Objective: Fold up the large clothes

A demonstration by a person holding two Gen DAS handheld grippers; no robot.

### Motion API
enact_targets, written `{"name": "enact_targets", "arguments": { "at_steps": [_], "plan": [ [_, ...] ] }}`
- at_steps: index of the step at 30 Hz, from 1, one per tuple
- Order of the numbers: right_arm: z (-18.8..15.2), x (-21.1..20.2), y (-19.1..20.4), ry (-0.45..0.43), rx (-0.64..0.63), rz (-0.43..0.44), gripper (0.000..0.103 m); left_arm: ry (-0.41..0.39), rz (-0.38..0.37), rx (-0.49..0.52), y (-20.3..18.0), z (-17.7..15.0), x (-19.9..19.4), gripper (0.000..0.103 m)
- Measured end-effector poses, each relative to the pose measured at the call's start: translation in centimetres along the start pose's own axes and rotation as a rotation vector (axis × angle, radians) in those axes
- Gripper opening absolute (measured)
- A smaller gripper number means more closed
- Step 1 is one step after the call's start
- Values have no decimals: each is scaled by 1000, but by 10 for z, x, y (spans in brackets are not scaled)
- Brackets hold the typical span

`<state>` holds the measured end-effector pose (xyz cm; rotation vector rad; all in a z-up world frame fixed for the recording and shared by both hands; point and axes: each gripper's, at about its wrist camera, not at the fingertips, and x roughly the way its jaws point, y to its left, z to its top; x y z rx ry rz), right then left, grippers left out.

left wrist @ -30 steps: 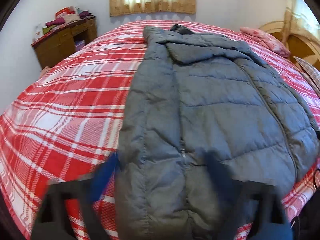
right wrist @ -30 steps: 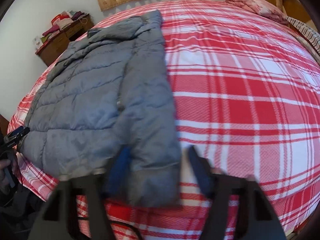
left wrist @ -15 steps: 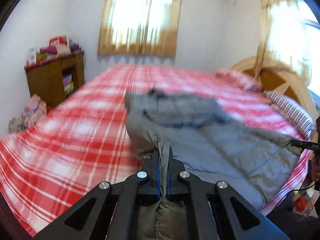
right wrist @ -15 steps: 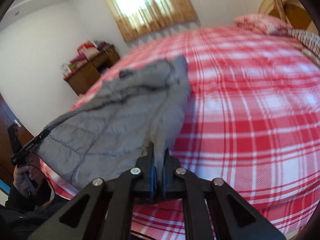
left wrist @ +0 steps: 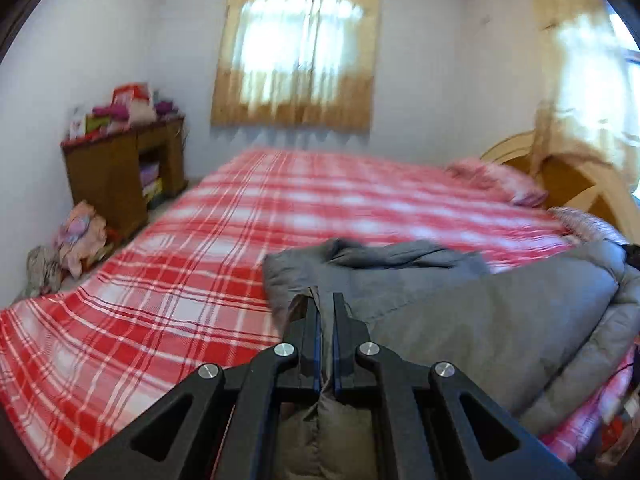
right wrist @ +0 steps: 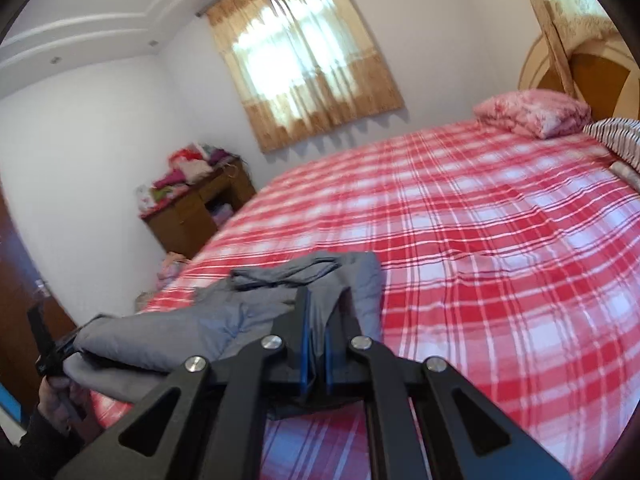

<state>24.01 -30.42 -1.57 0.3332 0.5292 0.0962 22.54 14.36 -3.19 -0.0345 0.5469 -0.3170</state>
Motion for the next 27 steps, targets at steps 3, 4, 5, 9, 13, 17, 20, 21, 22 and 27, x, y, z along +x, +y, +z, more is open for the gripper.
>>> {"name": "enact_targets", "arguments": {
  "at_steps": [3, 4, 5, 9, 13, 17, 20, 21, 22, 27],
  "plan": [
    [16, 67, -27, 36, 32, -40, 7, 42, 46, -27, 19, 8, 60, 8],
    [18, 81, -35, 44, 47, -49, 7, 51, 43, -45, 24, 10, 70, 8],
    [21, 96, -43, 55, 57, -63, 7, 59, 55, -50, 27, 15, 86, 11],
    [25, 144, -64, 85, 59, -130, 7, -53, 220, -46, 27, 30, 104, 79],
    [29, 184, -83, 113, 91, -177, 8, -120, 312, -106, 37, 46, 111, 88],
    [38, 195, -95, 101, 176, -249, 68, -78, 419, -72, 26, 52, 128, 88],
    [41, 174, -74, 39, 127, -318, 79, -116, 543, -11, 5, 49, 119, 88],
    [40, 167, -60, 35, 70, -332, 79, -150, 568, 24, -8, 45, 114, 88],
    [37, 158, -42, 24, 12, -330, 79, -173, 590, 39, -17, 41, 111, 88],
    [-1, 163, 61, 115, -296, -189, 79, -141, 487, 110, -51, 26, 130, 89]
  ]
}}
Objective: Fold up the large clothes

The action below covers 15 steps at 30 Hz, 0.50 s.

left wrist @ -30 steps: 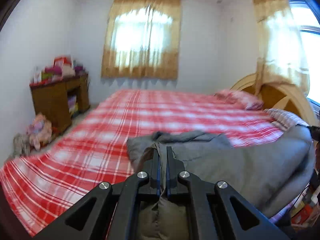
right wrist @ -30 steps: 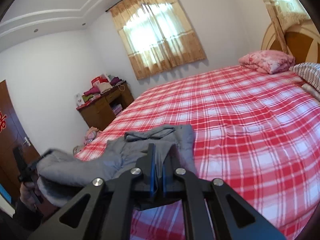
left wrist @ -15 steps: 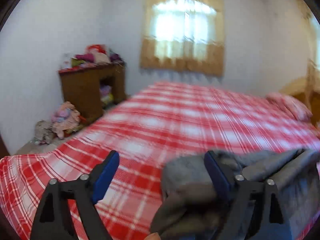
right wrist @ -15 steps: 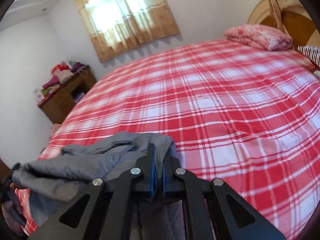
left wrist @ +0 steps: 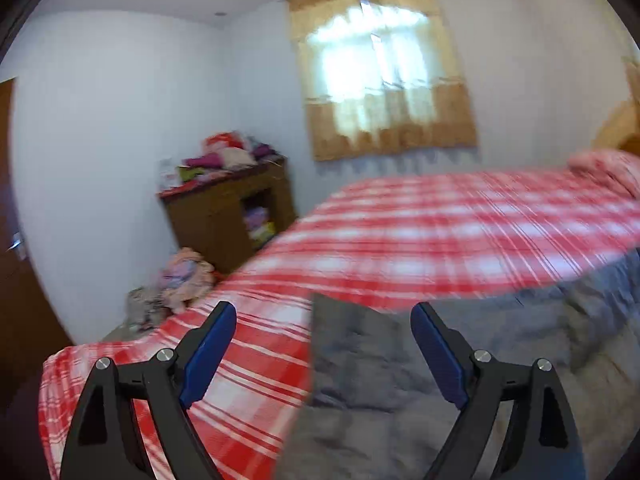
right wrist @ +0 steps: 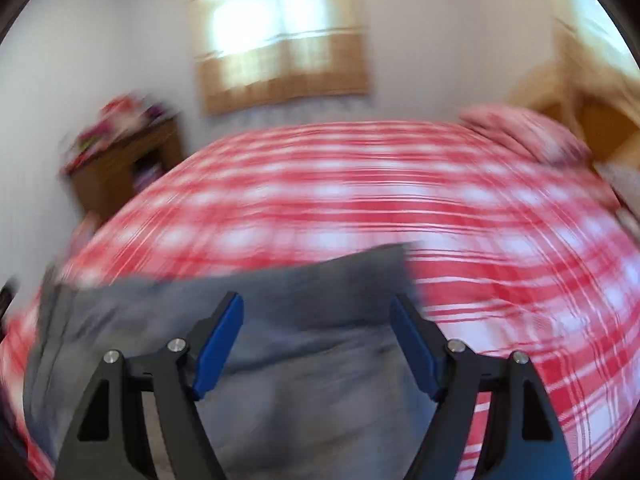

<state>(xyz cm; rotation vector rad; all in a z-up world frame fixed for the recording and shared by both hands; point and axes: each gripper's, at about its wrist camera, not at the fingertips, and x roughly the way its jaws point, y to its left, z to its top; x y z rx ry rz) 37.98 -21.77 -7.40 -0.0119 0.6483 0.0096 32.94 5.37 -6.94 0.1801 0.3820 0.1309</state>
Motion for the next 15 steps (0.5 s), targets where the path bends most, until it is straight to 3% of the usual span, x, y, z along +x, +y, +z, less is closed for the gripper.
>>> {"name": "enact_targets", "arguments": {
  "at_steps": [3, 6, 10, 15],
  "plan": [
    [-8, 25, 40, 55, -138, 22, 75, 36, -38, 59, -26, -7, 18, 89],
    [-8, 61, 34, 105, -157, -44, 74, 64, -49, 79, -40, -5, 45, 90],
    [-5, 90, -4, 140, -55, -107, 72, 101, -100, 46, -48, 3, 81, 89],
    [-14, 98, -23, 132, 31, -89, 76, 206, -104, 15, -59, -12, 123, 89]
  ]
}}
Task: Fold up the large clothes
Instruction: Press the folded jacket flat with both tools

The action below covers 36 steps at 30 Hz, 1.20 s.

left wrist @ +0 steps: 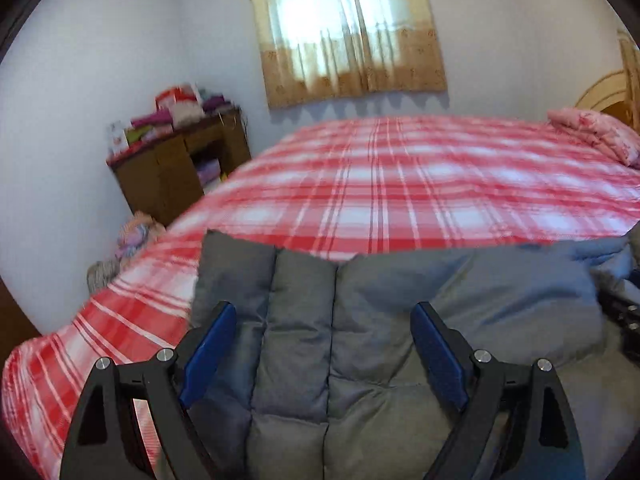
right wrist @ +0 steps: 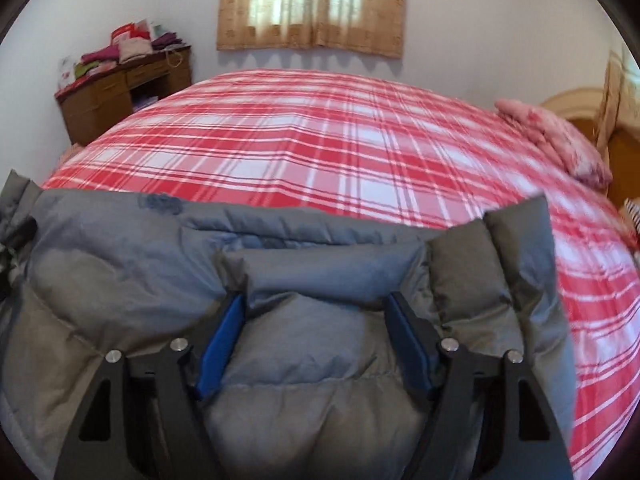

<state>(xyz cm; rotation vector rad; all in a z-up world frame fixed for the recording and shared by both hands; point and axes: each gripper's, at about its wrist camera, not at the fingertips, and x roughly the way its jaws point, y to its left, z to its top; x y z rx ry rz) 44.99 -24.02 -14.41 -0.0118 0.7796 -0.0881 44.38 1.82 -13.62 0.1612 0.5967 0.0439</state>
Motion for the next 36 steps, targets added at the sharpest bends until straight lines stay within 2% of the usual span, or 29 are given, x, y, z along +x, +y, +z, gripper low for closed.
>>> {"name": "enact_targets", "arguments": {
  "at_steps": [6, 13, 36],
  "plan": [
    [0, 11, 0, -9, 28, 31, 77, 23, 21, 28, -14, -8, 18, 91],
    [-2, 18, -1, 14, 42, 46, 78, 84, 2, 10, -9, -11, 32, 94],
    [-3, 35, 6, 101, 0, 11, 82, 179, 8, 30, -16, -12, 54, 98]
  ]
}}
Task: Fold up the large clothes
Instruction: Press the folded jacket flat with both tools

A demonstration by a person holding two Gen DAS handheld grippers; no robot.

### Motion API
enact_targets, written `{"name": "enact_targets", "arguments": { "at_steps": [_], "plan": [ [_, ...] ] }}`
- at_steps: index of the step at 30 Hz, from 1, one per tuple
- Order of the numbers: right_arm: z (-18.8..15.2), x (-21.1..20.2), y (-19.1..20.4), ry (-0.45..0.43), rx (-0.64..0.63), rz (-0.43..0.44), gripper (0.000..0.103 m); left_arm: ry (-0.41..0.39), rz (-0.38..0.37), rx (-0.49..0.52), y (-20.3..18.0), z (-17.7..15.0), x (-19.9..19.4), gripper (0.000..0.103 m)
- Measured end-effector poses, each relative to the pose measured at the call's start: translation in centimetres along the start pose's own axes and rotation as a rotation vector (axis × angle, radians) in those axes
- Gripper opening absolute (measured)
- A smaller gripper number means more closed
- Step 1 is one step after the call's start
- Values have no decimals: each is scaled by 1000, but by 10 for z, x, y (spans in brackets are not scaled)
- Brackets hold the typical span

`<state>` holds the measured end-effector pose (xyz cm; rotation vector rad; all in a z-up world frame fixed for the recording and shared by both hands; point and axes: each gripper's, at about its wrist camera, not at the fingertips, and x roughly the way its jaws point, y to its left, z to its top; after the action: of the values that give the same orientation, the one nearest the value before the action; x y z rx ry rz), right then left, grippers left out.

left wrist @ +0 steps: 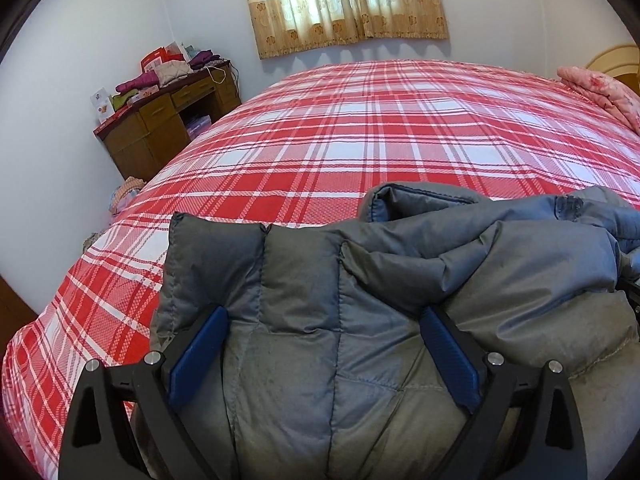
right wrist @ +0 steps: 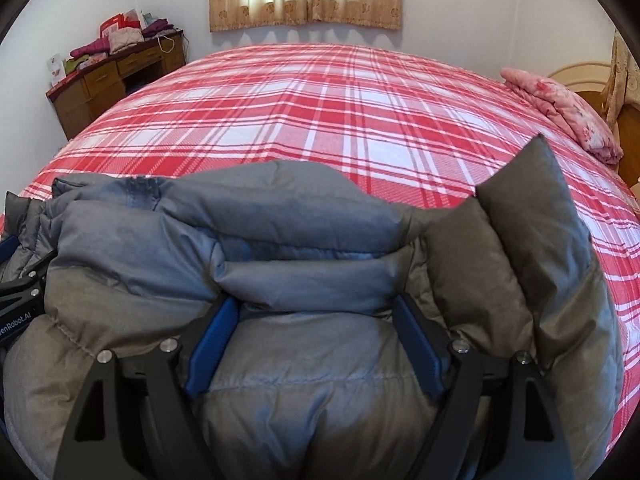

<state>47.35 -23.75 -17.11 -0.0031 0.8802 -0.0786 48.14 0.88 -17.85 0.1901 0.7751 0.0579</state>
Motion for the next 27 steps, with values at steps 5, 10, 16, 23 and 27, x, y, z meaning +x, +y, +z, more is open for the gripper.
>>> {"name": "enact_targets", "arguments": {
  "at_steps": [5, 10, 16, 23, 27],
  "plan": [
    [0, 1, 2, 6, -9, -10, 82, 5, 0, 0, 0, 0, 1, 98],
    [1, 4, 3, 13, -16, -17, 83, 8, 2, 1, -1, 1, 3, 98],
    [1, 4, 5, 16, -23, -27, 83, 9, 4, 2, -2, 1, 4, 98],
    [2, 6, 6, 22, -35, -41, 83, 13, 7, 5, -2, 1, 4, 98],
    [9, 1, 4, 65, -37, -32, 84, 55, 11, 12, 3, 6, -8, 98]
  ]
}}
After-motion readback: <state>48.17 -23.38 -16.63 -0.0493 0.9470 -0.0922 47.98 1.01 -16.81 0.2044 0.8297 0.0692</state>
